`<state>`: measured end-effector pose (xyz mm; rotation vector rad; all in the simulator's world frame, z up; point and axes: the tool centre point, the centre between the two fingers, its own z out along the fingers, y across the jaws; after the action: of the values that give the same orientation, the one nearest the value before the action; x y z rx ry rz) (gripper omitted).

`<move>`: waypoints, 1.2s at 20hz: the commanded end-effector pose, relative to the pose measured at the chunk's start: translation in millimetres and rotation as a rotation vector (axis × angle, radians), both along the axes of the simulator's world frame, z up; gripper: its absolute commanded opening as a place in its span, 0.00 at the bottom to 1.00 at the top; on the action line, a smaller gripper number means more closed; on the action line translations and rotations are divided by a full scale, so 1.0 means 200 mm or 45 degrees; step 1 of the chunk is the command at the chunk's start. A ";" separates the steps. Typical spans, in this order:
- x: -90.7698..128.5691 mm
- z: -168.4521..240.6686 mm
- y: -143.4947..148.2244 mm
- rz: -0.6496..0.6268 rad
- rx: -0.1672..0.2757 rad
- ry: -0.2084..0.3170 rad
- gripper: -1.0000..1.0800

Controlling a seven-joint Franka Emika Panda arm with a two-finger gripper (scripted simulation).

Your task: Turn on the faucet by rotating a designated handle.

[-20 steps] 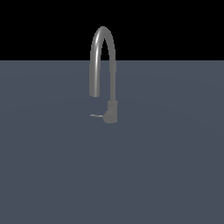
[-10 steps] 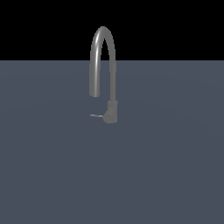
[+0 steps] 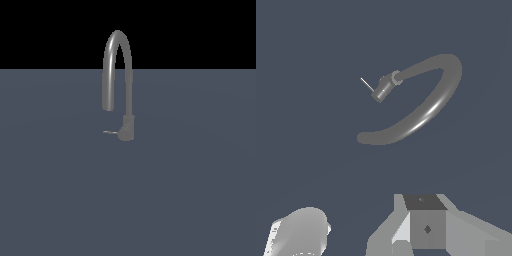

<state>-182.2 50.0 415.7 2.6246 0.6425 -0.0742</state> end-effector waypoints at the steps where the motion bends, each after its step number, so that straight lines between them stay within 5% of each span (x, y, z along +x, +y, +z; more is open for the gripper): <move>1: 0.05 -0.06 0.04 0.098 -0.090 0.009 0.00; 12: 0.19 -0.32 0.18 0.454 -0.425 0.040 0.00; 24: 0.28 -0.57 0.26 0.763 -0.716 0.064 0.00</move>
<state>-128.8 100.5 307.3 1.8651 1.1758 -0.1176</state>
